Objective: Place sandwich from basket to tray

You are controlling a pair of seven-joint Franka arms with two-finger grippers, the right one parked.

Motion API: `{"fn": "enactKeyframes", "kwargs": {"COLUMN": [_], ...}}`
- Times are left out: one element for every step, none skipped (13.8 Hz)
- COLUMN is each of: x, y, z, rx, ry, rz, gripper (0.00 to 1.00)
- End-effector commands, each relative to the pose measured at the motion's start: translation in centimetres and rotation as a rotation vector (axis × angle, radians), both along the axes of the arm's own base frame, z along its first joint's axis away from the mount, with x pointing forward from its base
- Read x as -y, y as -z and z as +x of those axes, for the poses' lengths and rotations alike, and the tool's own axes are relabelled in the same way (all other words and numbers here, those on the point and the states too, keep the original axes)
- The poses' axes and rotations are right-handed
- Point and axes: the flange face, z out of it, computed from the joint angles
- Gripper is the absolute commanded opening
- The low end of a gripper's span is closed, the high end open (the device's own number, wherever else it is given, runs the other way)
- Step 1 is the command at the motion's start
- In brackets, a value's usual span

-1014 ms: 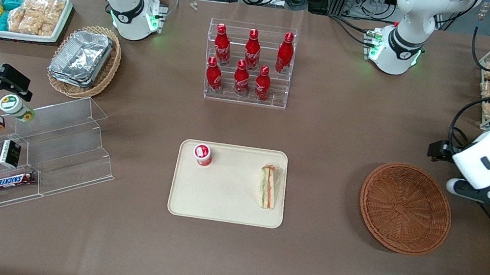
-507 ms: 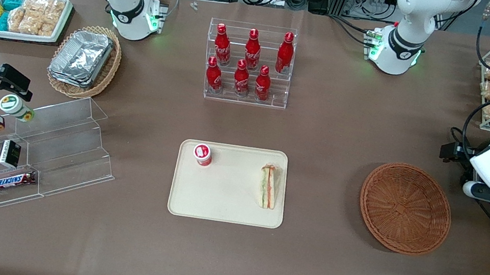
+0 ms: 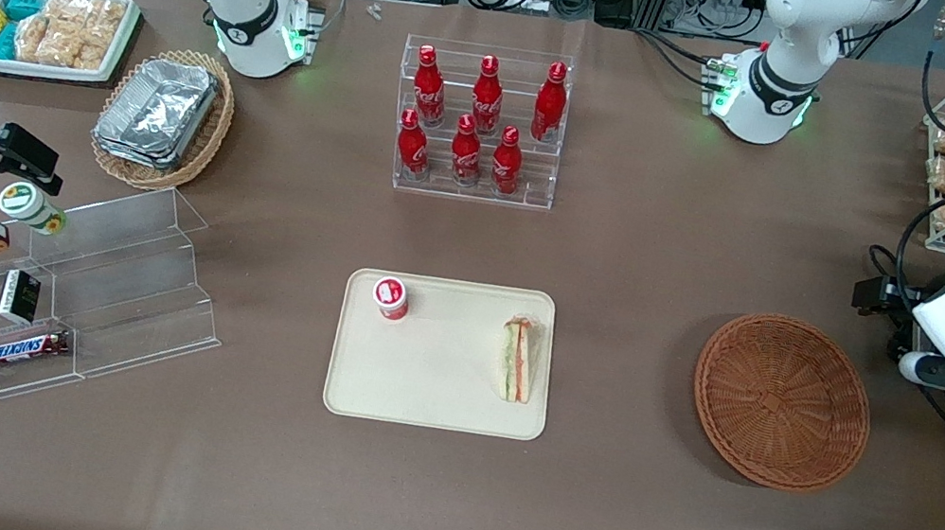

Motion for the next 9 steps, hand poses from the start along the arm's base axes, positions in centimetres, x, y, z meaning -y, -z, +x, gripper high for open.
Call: {"fn": "enactKeyframes", "kwargs": {"x": [-1.8,-1.1,-1.4,-2.0,-2.1,-2.3,-2.6,-2.7,-2.6], "y": [-0.4,-0.5,-0.8,-1.0,-0.9,-0.8,-0.8,-0.9,-0.9], "z": [-0.1,0.0,0.0,-0.1,0.0,0.0,0.1,0.0,0.0], "rx": [0.013,0.023,0.032,0.037,0.034,0.031,0.032,0.033,0.033], "ry": [-0.052,-0.052,-0.064,-0.082,-0.086,-0.090,-0.096,-0.099,-0.100], "rz": [-0.032,-0.031,-0.033,-0.047,-0.062,-0.061,-0.064,-0.072,-0.079], "gripper": [1.00,1.00,1.00,1.00,1.00,1.00,1.00,1.00,1.00]}}
